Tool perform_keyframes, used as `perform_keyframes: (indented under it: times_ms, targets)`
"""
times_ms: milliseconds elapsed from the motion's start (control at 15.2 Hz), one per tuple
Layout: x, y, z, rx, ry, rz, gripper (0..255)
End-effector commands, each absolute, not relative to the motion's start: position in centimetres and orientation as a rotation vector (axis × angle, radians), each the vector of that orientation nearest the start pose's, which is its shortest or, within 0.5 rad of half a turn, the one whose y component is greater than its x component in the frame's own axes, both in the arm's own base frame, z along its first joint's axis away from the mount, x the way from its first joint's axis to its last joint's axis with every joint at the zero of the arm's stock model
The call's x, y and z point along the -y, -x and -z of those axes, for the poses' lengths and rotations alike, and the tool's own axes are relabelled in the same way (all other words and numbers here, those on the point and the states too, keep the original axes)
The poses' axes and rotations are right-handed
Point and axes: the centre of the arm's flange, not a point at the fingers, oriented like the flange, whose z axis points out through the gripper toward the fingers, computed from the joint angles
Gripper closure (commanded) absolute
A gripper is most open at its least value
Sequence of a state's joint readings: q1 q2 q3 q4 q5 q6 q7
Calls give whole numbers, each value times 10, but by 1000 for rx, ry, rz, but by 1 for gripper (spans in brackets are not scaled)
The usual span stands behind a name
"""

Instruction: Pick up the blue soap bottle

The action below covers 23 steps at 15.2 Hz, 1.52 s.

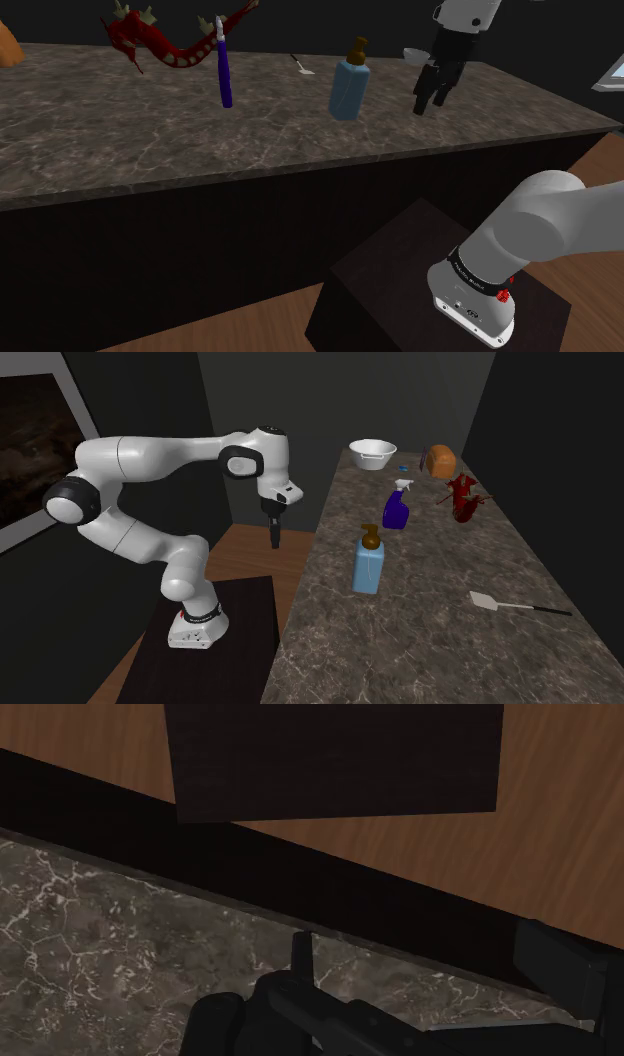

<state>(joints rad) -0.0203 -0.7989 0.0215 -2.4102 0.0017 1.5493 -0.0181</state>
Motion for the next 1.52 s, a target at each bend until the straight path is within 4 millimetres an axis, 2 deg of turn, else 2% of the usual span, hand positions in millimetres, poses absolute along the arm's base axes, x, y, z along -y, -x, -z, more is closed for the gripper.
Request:
perform_keyframes:
  times_ms: [0, 1386, 1452]
  targets:
    - [-2, -299, -567, 19, 3153, -98, 0]
    - [60, -543, -656, -5, 3155, 17, 0]
    - [62, -547, -658, -6, 3155, 19, 0]
